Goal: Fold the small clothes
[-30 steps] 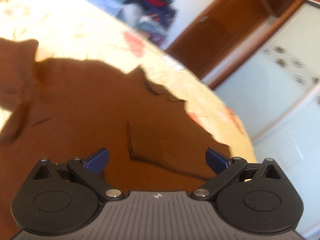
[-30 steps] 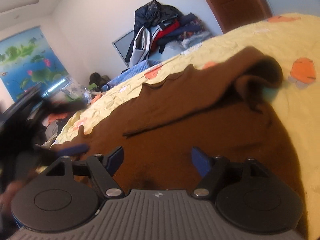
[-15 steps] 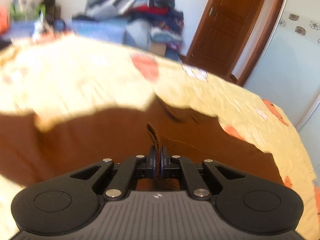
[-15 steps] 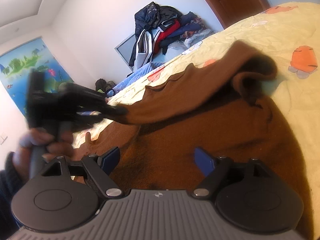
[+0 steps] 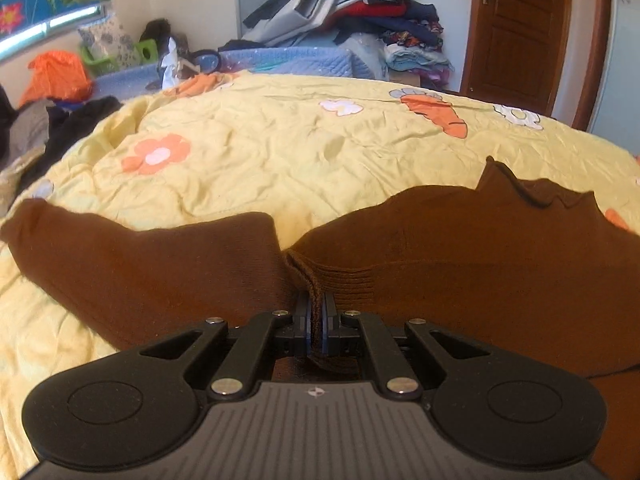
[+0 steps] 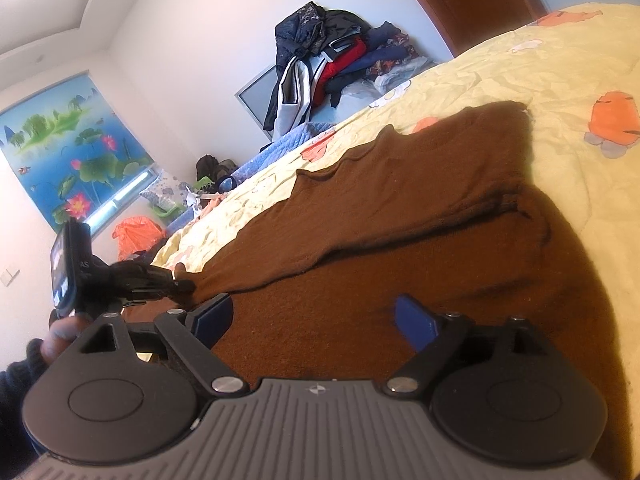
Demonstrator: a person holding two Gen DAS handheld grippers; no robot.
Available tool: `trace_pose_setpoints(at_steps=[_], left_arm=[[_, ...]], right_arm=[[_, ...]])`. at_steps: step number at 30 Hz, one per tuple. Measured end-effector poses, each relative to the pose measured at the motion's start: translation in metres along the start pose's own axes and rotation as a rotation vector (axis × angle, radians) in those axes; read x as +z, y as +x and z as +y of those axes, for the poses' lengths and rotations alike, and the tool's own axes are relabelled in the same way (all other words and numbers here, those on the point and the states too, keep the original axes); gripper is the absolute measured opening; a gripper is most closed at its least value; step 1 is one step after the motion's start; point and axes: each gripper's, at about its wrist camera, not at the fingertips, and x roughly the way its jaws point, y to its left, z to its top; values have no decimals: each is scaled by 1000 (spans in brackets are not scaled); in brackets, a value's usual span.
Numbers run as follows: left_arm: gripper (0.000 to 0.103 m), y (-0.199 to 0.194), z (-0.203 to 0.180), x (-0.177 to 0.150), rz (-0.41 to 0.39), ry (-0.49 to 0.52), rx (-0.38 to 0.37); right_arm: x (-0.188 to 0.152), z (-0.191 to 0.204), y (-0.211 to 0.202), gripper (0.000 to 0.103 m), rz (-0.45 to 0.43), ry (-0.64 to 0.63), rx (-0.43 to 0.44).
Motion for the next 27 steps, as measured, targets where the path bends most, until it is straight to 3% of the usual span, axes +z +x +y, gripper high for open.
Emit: trace_pose_setpoints(at_steps=[3,5,7,9,11,15,17,20,22,25,27], left_arm=[[7,-23,-1,5,-16,-1,11],[11,-50,6,8,-97,-57,-7],[29,-73,6,5,-201,-101,-89],[81,-74,-13,4,-197,-55,-156],[81,-58,-38,-3,-166,14,-200],[79,-7,-55,-18,12,31,-188],[79,-3,-43,-28,-28,45,-202],[80,-9,-37,-34,-51,144,-215],[80,-16,-30,-32,-56,143,-212],[80,-44,8,-33,-145,30,-220],[84,-60,55,-35,-220,-91,-222]], right_arm=[[2,1,-2,88,9,0,-3],[13,3,-7,89,15,6,-19],[37,5,-17,98,-46,16,-17],[66,8,-14,103,-116,-4,-56],[89,12,10,103,-100,-83,-156],[107,-4,73,97,47,-170,-330],[101,-19,90,98,119,-175,-428],[76,-22,90,103,101,-384,-472],[72,-18,92,103,105,-396,-484],[71,-16,95,103,112,-417,-501],[73,-17,93,103,106,-410,-492]])
